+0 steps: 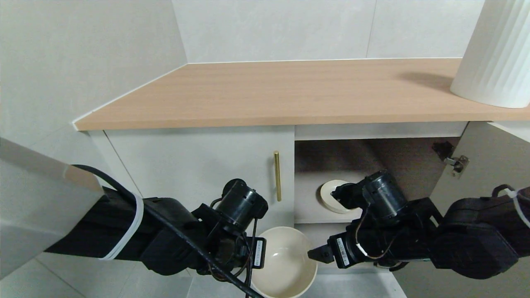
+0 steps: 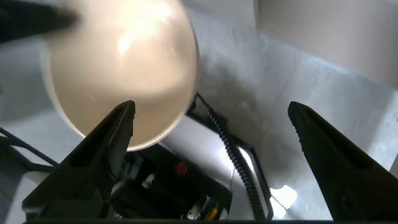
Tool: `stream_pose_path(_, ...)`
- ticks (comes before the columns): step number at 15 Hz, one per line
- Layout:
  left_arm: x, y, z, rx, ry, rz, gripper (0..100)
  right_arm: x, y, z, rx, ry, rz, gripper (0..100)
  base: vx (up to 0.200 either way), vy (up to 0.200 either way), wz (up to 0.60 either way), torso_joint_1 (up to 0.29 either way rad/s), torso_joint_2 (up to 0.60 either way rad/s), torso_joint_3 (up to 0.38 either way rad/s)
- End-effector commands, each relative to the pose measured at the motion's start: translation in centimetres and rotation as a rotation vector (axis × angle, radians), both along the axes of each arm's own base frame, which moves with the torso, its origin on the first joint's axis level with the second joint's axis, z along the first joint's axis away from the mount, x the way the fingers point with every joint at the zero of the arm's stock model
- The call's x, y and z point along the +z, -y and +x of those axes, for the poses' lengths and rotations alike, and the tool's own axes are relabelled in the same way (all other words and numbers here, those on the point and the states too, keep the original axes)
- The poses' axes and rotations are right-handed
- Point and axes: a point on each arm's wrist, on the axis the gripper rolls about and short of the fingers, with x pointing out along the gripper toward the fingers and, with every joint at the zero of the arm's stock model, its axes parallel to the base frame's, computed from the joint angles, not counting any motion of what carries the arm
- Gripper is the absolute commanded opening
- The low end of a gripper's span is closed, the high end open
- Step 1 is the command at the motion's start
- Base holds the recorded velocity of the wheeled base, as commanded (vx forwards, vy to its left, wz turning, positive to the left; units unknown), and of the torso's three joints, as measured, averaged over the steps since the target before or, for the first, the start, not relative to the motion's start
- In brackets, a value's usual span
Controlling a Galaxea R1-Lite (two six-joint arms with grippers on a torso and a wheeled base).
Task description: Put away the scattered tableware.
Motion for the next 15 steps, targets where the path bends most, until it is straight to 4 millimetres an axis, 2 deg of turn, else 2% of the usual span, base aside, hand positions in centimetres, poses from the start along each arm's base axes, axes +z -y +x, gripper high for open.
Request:
stream_pose_path(1, 0.4, 0.1, -0.3, -0.009, 0.009, -0.008, 0, -2.1, -0.9, 0.3, -0.001, -0.04, -0.048, 100, 0.0, 0.0, 0.0, 0.0, 0.0, 0.0)
stream_pose_path(11, 0.1, 0.3, -0.4, -0.016, 0.002, -0.003, 0, -2.7, -1.2, 0.8, -0.041, -0.023, -0.058, 100, 0.0, 0.0, 0.0, 0.0, 0.0, 0.0)
stream_pose_path(12, 0.1, 0.3, -0.4, -0.017, -0.003, -0.001, 0, -2.7, -1.2, 0.8, -0.04, -0.024, -0.057, 0, 0.0, 0.0, 0.0, 0.0, 0.0, 0.0)
stream_pose_path(15, -0.5, 0.4, -0.3, -0.017, -0.017, 0.011, 0, -2.9, -1.2, 0.6, -0.033, -0.027, -0.063, 0, 0.0, 0.0, 0.0, 0.0, 0.0, 0.0)
